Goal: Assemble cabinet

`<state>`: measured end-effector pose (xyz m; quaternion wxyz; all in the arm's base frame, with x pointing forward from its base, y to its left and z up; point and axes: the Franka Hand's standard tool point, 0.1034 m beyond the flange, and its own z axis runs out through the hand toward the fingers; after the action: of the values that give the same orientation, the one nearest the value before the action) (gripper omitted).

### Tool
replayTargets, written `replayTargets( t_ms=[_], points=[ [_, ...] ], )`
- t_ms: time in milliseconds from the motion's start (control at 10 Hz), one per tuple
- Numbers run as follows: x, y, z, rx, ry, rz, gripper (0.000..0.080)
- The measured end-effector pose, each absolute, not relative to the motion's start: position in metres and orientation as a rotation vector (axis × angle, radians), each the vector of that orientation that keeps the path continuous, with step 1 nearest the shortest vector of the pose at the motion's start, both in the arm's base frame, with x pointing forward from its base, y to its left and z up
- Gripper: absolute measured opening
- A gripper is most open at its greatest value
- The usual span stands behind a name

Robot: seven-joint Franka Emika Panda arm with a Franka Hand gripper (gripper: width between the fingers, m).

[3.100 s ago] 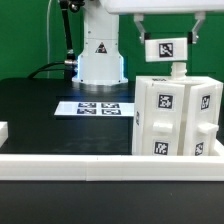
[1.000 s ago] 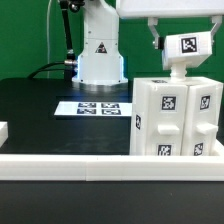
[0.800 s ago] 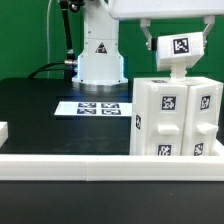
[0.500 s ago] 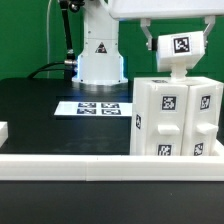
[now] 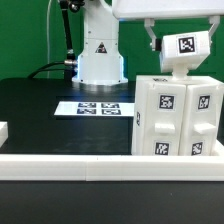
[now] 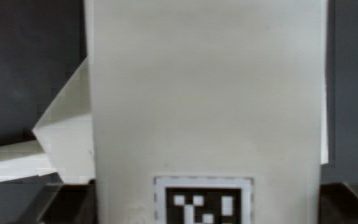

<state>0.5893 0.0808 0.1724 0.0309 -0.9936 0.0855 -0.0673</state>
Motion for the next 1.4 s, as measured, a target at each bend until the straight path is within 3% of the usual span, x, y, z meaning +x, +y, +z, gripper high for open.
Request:
replayTargets(
  t_ms=[700,800,1400],
  points=[
    [0.5972,0.08,0.1677,-3.038,0.271,-0.349,0.0563],
    [0.5972,0.08,0.1677,-3.038,0.271,-0.349,0.0751],
    [0.5984,0.0798,0.1699,-3.038,0.257,-0.359,0.0797]
  ],
)
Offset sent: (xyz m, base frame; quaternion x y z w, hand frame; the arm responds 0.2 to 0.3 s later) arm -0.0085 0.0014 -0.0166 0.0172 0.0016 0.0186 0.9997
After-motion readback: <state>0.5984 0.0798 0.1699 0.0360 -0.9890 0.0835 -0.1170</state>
